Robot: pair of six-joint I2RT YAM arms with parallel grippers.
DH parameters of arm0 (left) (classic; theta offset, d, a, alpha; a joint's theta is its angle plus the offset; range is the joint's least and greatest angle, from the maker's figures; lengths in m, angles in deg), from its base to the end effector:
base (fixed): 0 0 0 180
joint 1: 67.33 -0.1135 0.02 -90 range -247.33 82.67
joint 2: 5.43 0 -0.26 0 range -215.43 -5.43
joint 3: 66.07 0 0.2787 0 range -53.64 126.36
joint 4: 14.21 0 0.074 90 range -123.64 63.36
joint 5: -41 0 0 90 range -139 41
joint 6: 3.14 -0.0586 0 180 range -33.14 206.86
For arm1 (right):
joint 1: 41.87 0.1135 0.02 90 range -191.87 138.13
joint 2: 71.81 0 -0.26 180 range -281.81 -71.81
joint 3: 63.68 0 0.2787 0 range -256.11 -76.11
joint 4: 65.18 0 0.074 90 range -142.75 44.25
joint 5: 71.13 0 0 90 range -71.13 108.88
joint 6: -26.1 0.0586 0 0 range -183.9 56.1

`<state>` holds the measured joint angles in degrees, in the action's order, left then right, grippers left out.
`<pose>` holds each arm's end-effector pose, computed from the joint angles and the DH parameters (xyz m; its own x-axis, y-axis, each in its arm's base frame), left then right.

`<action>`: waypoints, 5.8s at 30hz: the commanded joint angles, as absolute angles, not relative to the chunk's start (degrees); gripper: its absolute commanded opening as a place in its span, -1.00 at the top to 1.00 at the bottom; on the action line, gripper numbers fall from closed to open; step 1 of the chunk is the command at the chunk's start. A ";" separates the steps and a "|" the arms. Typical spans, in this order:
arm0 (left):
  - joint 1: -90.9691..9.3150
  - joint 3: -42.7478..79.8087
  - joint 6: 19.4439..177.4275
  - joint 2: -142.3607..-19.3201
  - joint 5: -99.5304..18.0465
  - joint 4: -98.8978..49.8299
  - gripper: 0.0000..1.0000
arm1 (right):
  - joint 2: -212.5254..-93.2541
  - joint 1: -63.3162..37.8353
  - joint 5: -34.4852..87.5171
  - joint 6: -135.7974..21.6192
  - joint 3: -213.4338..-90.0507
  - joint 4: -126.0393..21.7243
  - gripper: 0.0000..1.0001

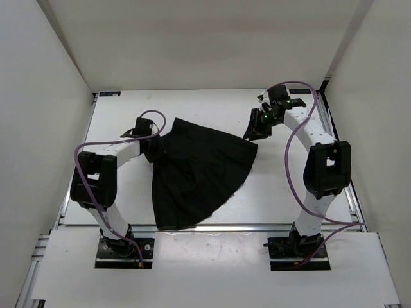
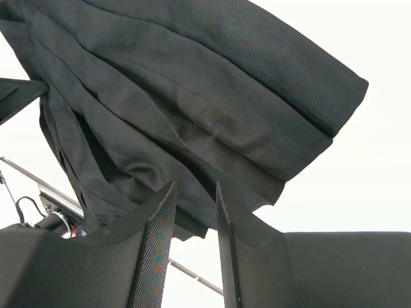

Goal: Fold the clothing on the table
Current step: Flatten the skirt out

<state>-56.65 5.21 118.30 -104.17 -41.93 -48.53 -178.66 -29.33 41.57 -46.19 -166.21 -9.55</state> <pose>0.3616 -0.0755 0.1255 -0.8645 -0.3637 -0.3469 -0.2459 0.9080 -0.3392 0.4221 0.1170 0.2305 -0.9232 0.0821 -0.3754 -0.1135 0.8751 0.4705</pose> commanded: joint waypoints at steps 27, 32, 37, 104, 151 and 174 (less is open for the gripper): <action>-50.90 13.68 115.95 -104.31 -51.35 -49.92 0.00 | -171.57 -29.48 41.02 -47.29 -163.03 -9.51 0.27; -49.84 13.00 116.38 -100.54 -52.61 -51.78 0.02 | -171.56 -29.65 41.55 -47.03 -161.72 -10.21 0.27; -50.89 8.07 117.88 -98.25 -51.99 -50.28 0.05 | -171.92 -29.56 41.90 -47.82 -162.68 -9.69 0.27; -55.55 17.91 112.35 -86.29 -45.03 -53.44 1.00 | -174.63 -32.29 40.32 -47.03 -165.23 -10.48 0.30; -50.63 -1.26 114.28 -84.36 -53.31 -62.77 1.00 | -222.89 -18.85 80.75 -33.84 -195.82 -37.37 0.28; -42.37 20.36 109.01 -111.69 -49.35 -55.99 1.00 | -156.45 -32.80 58.87 -46.68 -127.44 -20.49 0.06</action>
<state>-42.92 17.08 110.49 -111.71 -50.37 -56.66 -156.58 -29.29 60.13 -48.37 -130.21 -17.66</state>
